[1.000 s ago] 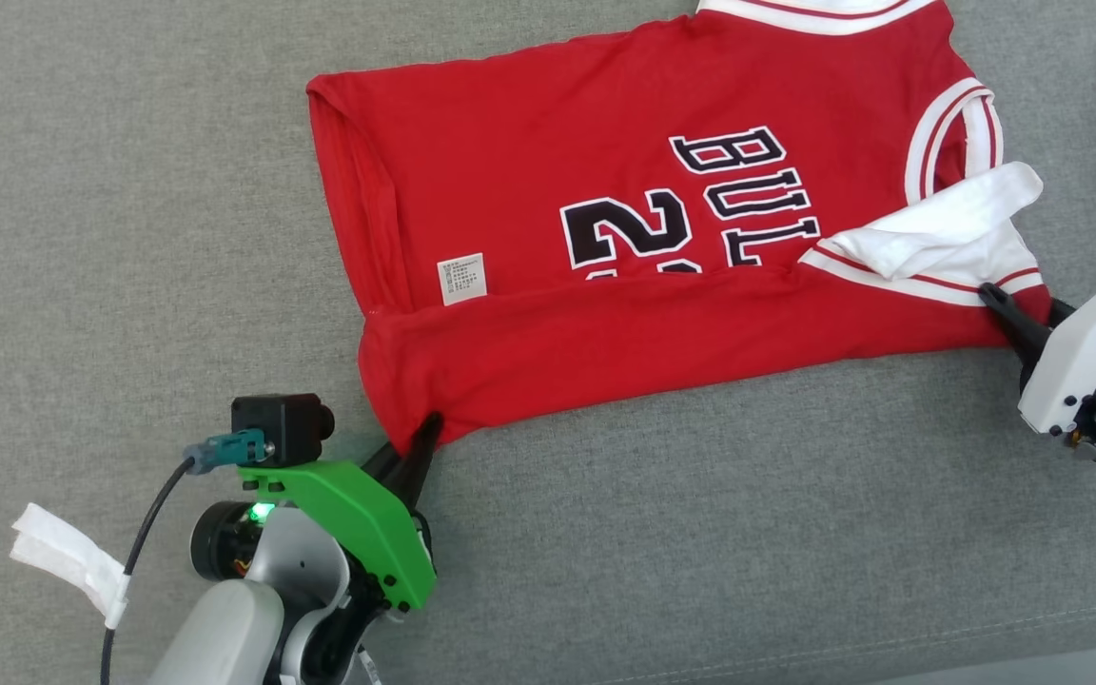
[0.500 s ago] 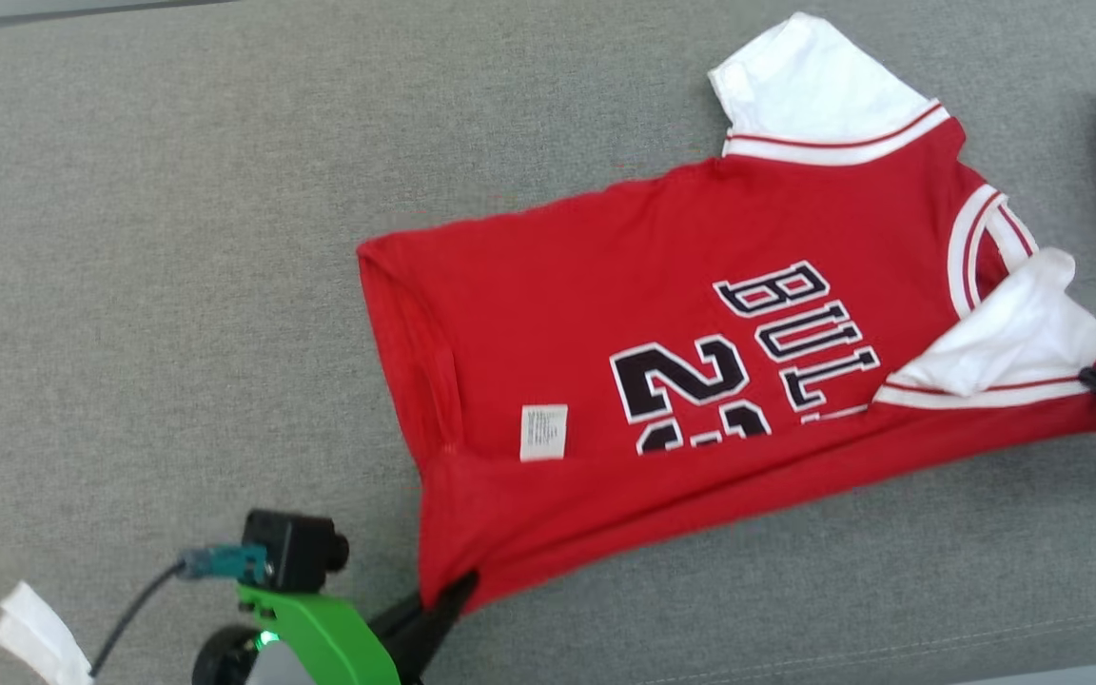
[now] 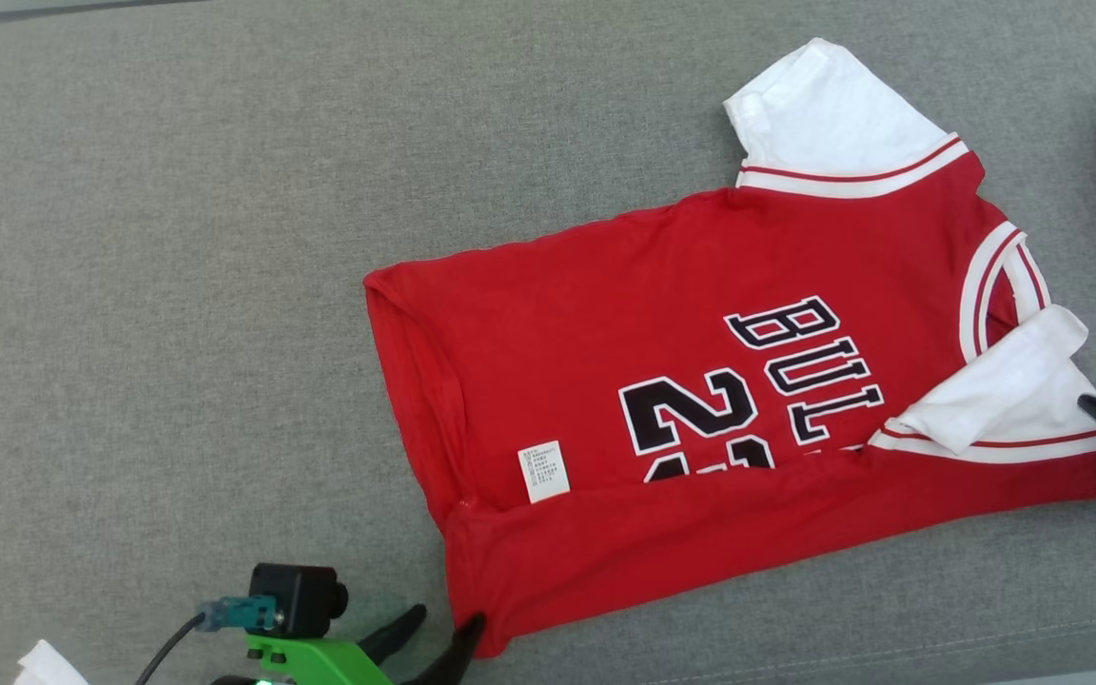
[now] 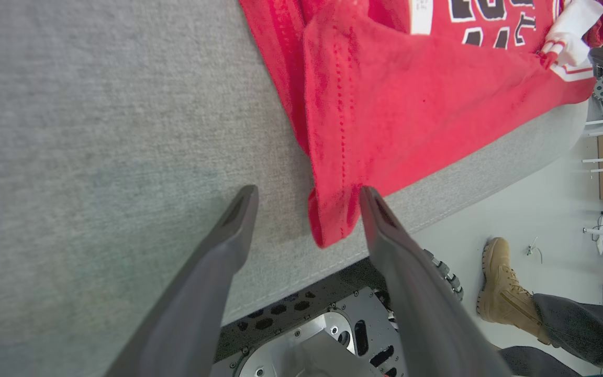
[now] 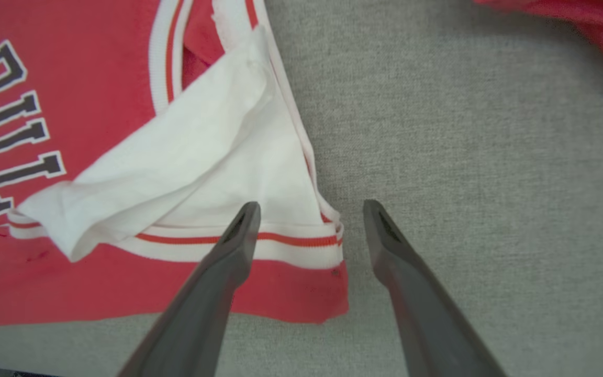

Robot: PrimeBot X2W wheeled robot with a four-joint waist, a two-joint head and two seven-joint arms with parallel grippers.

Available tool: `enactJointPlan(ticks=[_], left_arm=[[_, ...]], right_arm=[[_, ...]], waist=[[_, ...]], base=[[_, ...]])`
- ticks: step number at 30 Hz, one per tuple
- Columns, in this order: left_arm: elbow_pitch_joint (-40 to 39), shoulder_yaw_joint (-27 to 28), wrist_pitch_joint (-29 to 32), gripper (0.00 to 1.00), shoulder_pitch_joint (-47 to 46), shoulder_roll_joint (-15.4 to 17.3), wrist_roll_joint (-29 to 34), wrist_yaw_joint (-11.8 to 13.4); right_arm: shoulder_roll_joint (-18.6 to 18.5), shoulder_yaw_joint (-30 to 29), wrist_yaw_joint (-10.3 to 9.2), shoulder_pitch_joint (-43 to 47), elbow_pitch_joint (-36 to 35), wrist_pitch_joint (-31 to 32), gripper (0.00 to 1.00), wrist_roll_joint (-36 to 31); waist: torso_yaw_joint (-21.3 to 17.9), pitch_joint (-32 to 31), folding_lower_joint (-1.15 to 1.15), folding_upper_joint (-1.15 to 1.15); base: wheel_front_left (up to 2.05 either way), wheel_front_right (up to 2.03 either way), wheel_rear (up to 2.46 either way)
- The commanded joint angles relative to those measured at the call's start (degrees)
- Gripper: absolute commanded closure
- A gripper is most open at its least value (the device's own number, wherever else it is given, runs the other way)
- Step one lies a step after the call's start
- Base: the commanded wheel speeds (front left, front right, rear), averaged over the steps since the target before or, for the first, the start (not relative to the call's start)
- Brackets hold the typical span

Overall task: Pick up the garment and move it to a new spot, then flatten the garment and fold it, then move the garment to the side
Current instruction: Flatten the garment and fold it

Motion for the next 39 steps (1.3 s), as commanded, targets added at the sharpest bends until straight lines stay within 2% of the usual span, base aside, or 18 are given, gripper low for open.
enactJointPlan(ticks=[1,4,7,11,14,19,25,33,39], left_arm=[[-0.6,0.6,-0.5,0.00,0.5,0.8,0.8,0.4],[-2.1,2.4,-1.0,0.00,-2.8,2.1,2.8,1.7],[-2.2,3.8,-1.4,0.00,-8.4,1.5,4.9,2.9],[1.6,3.8,-1.8,0.00,-18.9,-1.1,8.8,4.8],[5.9,2.4,-2.1,0.00,-26.3,-3.5,11.4,5.4],[11.7,0.3,-3.4,0.00,-33.9,-6.9,13.4,4.4],[15.8,-1.9,-4.3,0.00,-38.7,-9.9,14.4,3.4],[18.8,-3.7,-4.4,0.00,-42.4,-12.0,14.5,2.3],[19.9,-4.2,-3.2,0.00,-44.0,-11.7,14.0,1.6]], right_arm=[[-0.5,-0.9,-0.09,-1.2,-1.0,-0.4,0.00,0.1],[-1.4,-2.1,-0.08,-4.5,-4.7,-0.9,0.00,0.1],[-0.9,-3.0,-0.09,-10.1,-6.1,-2.5,0.00,-2.7],[2.1,0.2,-0.06,-21.2,-4.2,-2.8,0.00,-7.7],[4.6,4.3,-0.08,-30.2,-0.2,-3.1,0.00,-11.9],[7.5,8.1,-0.08,-41.3,8.7,-4.7,0.00,-16.0],[9.1,10.7,-0.09,-47.4,18.9,-6.8,0.00,-18.8],[9.8,13.1,-0.09,-50.6,28.0,-9.7,0.00,-19.8],[10.3,15.5,-0.09,-52.1,31.7,-10.8,0.00,-18.9]], waist=[[0.0,-0.2,0.00,0.00],[0.3,0.7,0.00,0.00],[0.9,3.0,0.00,0.00],[2.5,7.3,0.00,0.00],[4.0,10.7,0.00,0.00],[7.5,13.4,0.00,0.00],[10.7,14.8,0.00,0.00],[11.3,15.4,0.00,0.00],[10.6,15.3,0.00,0.00]], base=[[0.00,0.00,0.00],[0.00,0.00,0.00],[0.00,0.00,0.00],[0.00,0.00,0.00],[0.00,0.00,0.00],[0.00,0.00,0.00],[0.00,0.00,0.00],[0.00,0.00,0.00],[0.00,0.00,0.00]])
